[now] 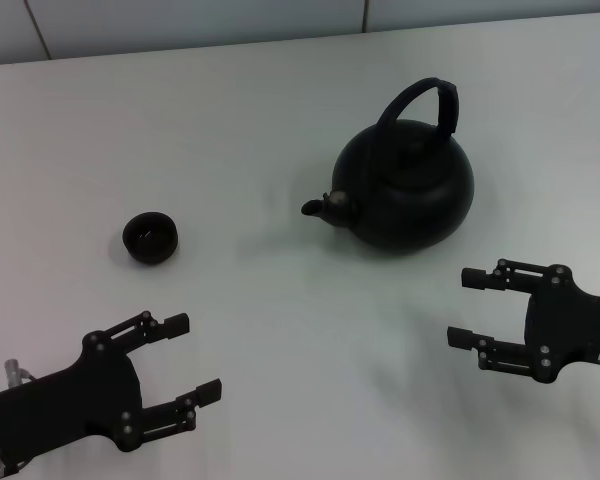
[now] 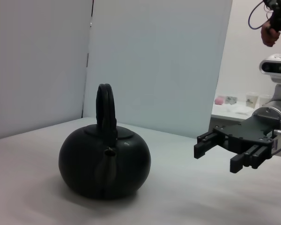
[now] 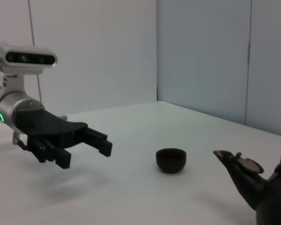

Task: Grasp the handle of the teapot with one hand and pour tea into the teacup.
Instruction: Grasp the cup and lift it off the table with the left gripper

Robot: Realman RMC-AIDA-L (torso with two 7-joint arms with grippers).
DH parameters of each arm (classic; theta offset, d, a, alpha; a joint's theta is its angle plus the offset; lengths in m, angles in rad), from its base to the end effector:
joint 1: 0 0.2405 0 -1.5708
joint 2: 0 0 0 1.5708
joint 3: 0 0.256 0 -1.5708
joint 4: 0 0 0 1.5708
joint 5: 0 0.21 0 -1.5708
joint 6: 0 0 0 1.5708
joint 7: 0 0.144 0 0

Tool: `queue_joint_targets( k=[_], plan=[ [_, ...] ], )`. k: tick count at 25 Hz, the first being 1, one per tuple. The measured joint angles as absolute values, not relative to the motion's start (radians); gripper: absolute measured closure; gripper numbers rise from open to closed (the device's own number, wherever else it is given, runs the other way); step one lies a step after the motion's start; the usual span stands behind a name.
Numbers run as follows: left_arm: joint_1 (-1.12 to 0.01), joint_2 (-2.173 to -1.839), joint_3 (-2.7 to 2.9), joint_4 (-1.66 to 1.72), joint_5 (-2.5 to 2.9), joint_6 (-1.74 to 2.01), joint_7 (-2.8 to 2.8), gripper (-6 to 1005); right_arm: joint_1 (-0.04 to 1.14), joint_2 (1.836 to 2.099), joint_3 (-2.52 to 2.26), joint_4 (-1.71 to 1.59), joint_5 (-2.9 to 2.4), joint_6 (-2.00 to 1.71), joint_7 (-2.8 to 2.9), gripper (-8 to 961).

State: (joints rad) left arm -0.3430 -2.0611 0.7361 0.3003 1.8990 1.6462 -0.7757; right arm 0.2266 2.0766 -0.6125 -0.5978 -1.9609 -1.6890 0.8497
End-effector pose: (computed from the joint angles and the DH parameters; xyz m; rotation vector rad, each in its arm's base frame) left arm -0.3093 0.2279 -0.0470 -2.7220 -0.3859 -0.8784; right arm 0.3365 0.2262 0.0034 -2.6097 0.3315 0.6927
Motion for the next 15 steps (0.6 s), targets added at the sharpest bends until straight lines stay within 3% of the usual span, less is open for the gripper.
queue_joint_targets(
  k=[15],
  plan=[
    [-0.338,-2.059,0.734,0.312,1.894,1.639,-0.750,198,0.224,2.077,-0.621,-0.595,-1.963,-1.680,0.848,278]
  ],
)
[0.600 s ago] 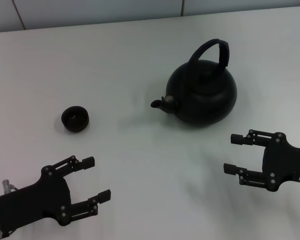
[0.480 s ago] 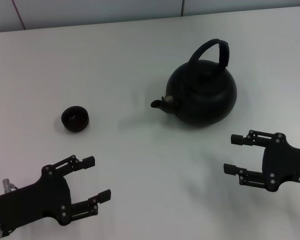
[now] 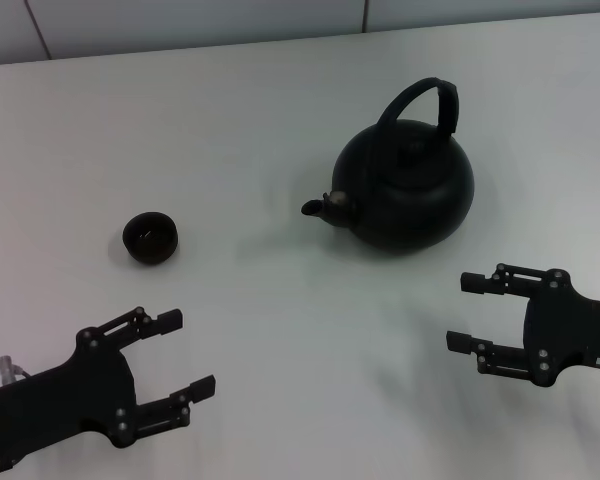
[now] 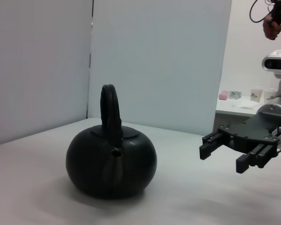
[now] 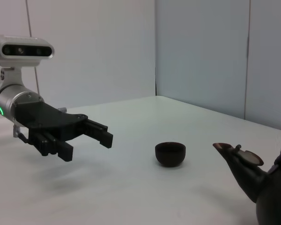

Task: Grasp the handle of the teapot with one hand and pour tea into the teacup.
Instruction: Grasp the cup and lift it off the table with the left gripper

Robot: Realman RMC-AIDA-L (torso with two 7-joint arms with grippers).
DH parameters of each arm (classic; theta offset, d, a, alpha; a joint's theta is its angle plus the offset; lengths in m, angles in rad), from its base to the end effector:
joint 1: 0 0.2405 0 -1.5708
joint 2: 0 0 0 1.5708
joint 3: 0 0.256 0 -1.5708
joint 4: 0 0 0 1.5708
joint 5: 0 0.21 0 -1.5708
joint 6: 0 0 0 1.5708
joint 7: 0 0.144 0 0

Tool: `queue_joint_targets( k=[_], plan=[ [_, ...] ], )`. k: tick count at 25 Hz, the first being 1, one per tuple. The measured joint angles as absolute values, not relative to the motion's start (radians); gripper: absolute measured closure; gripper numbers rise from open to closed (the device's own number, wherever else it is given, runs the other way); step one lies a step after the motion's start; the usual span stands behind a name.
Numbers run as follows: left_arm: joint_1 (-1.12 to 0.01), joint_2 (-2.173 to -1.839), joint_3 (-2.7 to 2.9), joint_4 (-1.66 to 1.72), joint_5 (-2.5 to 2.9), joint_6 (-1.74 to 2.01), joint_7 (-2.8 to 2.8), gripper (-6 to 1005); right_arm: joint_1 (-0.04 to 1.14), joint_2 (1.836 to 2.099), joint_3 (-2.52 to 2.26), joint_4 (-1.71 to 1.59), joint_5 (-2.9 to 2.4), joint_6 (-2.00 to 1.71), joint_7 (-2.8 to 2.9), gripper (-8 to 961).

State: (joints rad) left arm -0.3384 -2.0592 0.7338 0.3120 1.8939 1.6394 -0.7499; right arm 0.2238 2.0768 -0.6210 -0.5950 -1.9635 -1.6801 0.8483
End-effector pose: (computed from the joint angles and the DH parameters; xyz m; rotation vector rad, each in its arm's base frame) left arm -0.3115 0.2297 -0.0443 -2.7089 -0.3446 -0.8548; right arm 0.3377 0.2251 0.0014 -2.6162 0.3376 0.6814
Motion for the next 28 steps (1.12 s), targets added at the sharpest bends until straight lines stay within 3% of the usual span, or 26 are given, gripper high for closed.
queue_joint_targets(
  k=[16,28],
  plan=[
    [-0.342,-2.062,0.720,0.327,1.890,1.639,-0.751,209,0.224,2.077,-0.621,-0.595,-1.964,-1.675,0.848,279],
    [-0.361,-2.070,0.275,0.189,1.885,1.474,-0.526,218,0.238,2.077,-0.614,-0.595,-1.953,-1.675,0.848,278]
  ],
)
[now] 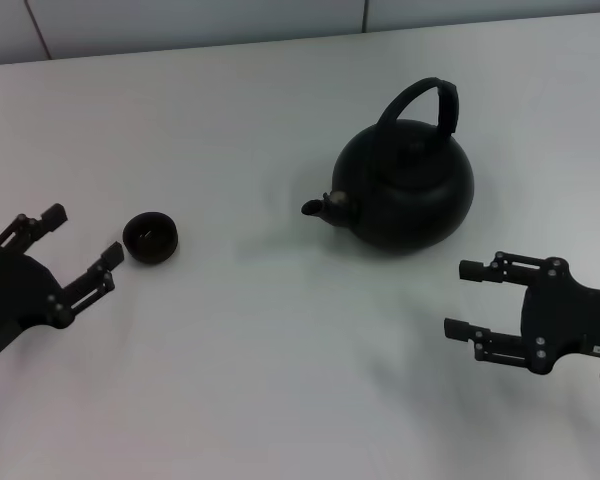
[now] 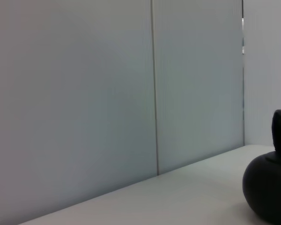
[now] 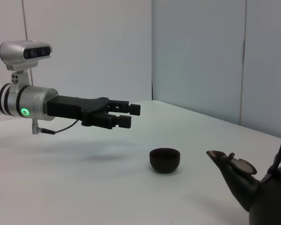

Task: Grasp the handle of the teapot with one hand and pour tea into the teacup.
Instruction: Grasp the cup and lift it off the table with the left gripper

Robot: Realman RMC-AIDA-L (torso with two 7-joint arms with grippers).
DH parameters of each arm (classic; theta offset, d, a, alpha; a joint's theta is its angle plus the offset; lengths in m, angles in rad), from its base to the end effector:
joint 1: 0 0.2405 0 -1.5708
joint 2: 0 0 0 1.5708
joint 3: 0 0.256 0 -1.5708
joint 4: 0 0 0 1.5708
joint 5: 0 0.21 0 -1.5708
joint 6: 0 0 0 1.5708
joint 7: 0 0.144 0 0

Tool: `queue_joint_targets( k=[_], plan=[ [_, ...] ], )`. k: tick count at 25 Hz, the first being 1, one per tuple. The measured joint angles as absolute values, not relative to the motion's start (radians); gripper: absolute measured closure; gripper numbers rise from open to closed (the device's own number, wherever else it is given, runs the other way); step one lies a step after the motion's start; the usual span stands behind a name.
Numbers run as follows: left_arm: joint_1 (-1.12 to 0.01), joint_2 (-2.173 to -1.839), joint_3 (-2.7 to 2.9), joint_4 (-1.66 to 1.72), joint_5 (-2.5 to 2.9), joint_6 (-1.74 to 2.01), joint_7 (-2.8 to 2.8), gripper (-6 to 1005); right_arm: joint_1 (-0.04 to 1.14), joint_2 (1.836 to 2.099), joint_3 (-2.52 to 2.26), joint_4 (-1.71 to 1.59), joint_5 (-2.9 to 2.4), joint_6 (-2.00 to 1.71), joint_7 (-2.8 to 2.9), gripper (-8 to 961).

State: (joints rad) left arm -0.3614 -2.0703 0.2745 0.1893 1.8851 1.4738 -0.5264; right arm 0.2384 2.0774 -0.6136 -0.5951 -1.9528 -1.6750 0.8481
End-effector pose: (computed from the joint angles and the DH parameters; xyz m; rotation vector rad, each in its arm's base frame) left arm -0.3342 0.2662 -0.0251 -2.2122 -0.3763 -0.7654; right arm 0.3347 0.2317 0.0030 -2.6013 0.3210 0.6895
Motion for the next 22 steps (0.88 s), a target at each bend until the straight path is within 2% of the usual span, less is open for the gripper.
queue_joint_targets(
  k=[22],
  plan=[
    [-0.416,-2.073,0.336,0.117,1.892,1.262,-0.487,233,0.247,2.078,-0.614,-0.595,-1.953,-1.673,0.846,278]
  ],
)
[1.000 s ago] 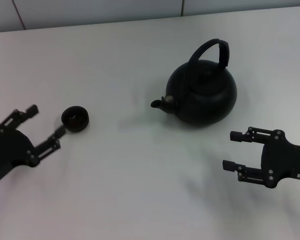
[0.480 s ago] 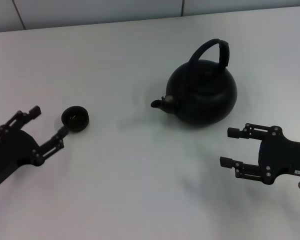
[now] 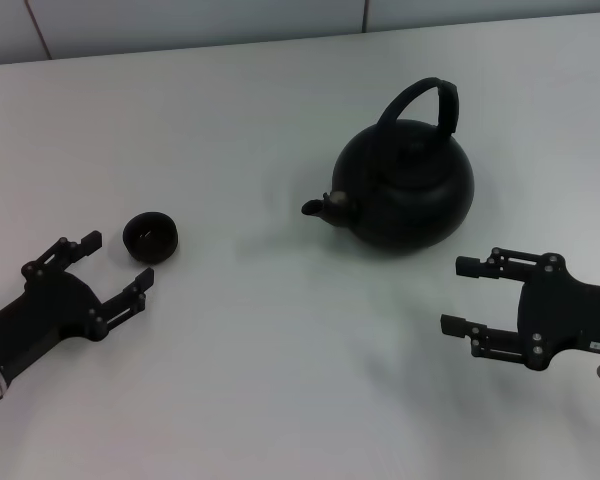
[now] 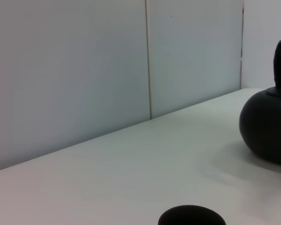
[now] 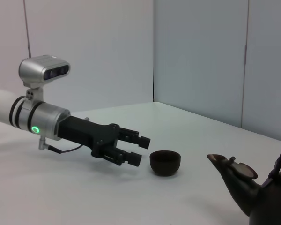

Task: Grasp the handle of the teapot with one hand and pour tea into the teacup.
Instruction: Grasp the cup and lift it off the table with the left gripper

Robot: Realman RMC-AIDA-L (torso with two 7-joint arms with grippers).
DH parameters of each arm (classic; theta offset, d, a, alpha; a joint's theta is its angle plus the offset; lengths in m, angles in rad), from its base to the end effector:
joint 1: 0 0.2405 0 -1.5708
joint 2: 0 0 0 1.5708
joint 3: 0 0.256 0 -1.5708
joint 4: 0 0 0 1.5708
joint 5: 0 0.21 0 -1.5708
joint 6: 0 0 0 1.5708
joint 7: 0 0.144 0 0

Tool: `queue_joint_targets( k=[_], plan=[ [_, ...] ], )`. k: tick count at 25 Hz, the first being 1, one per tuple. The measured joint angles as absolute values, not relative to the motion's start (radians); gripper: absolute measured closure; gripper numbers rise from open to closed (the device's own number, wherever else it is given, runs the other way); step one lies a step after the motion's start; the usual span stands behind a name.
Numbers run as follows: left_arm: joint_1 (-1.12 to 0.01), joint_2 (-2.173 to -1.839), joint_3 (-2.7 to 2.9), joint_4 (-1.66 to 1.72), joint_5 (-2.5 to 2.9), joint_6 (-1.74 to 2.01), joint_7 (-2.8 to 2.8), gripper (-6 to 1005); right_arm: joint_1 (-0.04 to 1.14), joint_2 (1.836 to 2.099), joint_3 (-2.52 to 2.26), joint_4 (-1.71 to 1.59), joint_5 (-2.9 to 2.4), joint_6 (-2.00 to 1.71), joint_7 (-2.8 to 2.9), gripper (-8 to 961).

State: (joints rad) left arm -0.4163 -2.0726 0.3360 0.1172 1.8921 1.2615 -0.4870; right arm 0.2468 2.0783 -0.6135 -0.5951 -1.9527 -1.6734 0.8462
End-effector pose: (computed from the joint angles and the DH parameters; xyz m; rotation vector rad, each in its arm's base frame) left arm -0.3391 0.2795 -0.0550 -2.2964 -0.4306 -0.5788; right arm 0.3327 0.2346 0.0027 -2.6032 0.3088 0.6912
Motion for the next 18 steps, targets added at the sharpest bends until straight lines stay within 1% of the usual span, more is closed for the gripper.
queue_joint_targets(
  k=[18],
  plan=[
    [-0.516,-2.076,0.320,0.065,1.890,1.136,-0.483,245,0.250,2.078,-0.612,-0.595,-1.952,-1.672,0.835,279]
  ],
)
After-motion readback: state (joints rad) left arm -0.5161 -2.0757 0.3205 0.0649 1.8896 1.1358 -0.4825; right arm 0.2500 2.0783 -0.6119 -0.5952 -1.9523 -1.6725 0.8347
